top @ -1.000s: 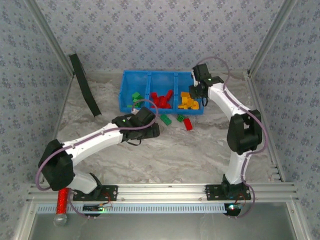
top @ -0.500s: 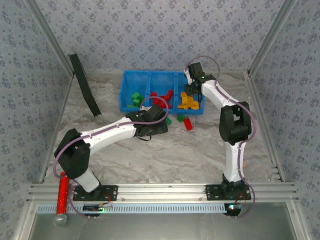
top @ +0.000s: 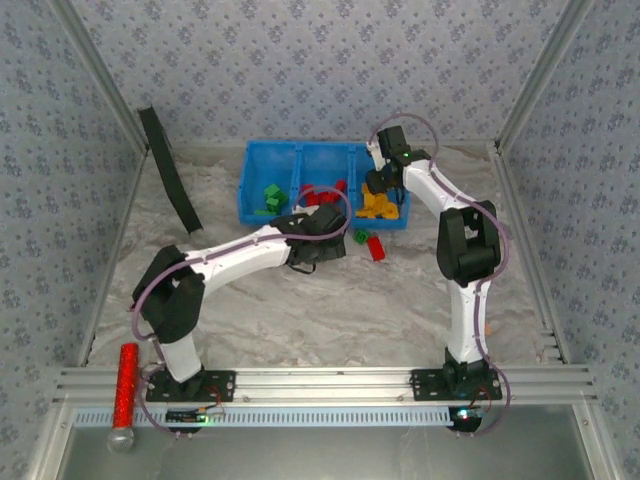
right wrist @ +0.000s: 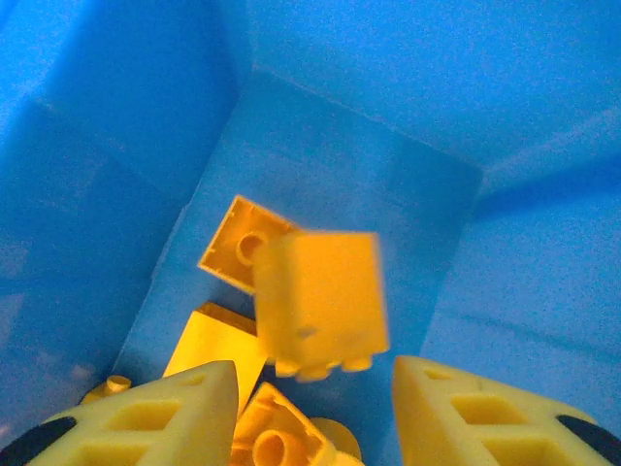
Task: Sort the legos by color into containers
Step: Place the lego in the container, then pick up the lego from the center of the table.
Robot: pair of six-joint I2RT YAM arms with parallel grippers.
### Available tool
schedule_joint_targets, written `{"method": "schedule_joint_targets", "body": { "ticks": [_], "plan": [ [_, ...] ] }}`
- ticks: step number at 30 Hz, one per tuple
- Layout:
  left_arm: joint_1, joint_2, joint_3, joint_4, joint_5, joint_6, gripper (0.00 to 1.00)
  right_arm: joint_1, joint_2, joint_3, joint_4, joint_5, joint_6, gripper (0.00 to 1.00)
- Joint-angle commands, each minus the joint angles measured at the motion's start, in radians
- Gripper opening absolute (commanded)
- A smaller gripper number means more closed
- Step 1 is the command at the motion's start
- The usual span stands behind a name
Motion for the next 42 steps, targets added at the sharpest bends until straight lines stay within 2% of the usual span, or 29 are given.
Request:
{"method": "schedule_joint_targets", "body": {
  "ticks": [1, 10, 16, 23, 32, 42],
  "plan": [
    [-0.008, 0.045, 0.05, -0.01, -0.029, -0.026, 0.87, -0.006, -0.024, -0.004, 0.006, -0.025, -0.019, 0.52],
    [-0.009, 0.15, 0.079, 0.044, -0.039, -0.121, 0.87, -0.009, -0.124, -0.058, 0.018, -0.057, 0.01, 0.52],
    [-0.006, 0.194, 0.096, 0.085, -0.068, -0.136, 0.88, -0.008, -0.256, -0.209, 0.062, -0.085, 0.067, 0.53],
    [0.008, 0.252, 0.155, 0.069, -0.075, -0.124, 0.88, -0.012, -0.436, -0.439, 0.202, -0.11, 0.135, 0.53],
    [0.033, 0.329, 0.23, 0.029, -0.074, -0.123, 0.87, -0.01, -0.555, -0.551, 0.205, -0.13, 0.183, 0.53],
    [0.065, 0.419, 0.308, -0.036, -0.037, -0.11, 0.82, -0.011, -0.669, -0.693, 0.212, -0.137, 0.225, 0.54]
  ]
}}
